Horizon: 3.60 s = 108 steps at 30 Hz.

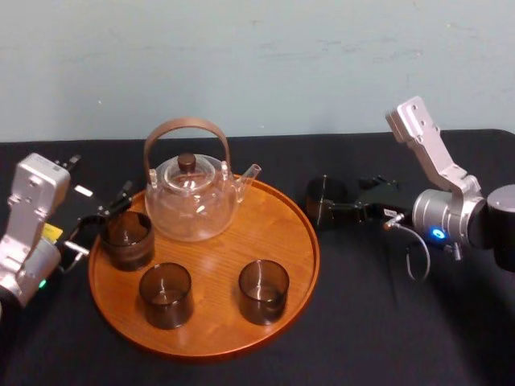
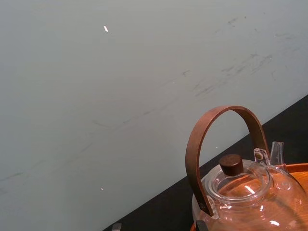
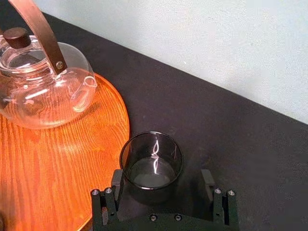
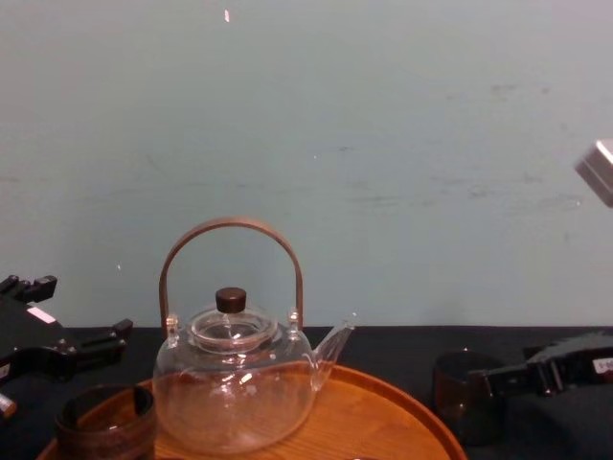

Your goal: Pick up the glass from the table and place it on the tray.

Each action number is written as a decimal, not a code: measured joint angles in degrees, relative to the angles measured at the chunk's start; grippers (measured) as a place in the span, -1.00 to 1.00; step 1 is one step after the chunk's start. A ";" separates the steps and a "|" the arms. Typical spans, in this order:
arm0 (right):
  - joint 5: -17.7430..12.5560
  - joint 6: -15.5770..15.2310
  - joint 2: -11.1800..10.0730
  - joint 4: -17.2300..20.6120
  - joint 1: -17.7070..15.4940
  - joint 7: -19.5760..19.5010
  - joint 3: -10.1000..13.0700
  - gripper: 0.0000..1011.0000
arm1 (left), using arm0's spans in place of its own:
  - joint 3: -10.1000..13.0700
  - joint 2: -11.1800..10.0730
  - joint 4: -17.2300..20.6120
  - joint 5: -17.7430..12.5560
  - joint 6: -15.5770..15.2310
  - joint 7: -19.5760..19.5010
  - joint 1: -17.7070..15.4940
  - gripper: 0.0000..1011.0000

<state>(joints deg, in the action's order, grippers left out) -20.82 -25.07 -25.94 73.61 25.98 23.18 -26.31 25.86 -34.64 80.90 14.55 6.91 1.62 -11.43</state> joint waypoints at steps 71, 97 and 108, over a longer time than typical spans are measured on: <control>5.74 0.28 5.25 -8.86 5.50 3.38 -1.48 0.98 | 0.00 0.00 0.00 0.00 0.00 0.00 0.00 0.98; 5.44 0.31 5.24 -8.86 5.58 3.62 -1.44 0.78 | 0.00 0.00 0.00 0.00 0.00 0.00 0.00 0.98; 4.36 -0.16 3.78 -6.69 4.88 5.67 -1.02 0.78 | 0.00 0.00 0.00 0.00 0.00 0.00 0.00 0.98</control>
<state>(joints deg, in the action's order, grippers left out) -16.46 -25.24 -22.16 66.92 30.86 28.85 -27.33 25.86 -34.64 80.90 14.55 6.91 1.62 -11.43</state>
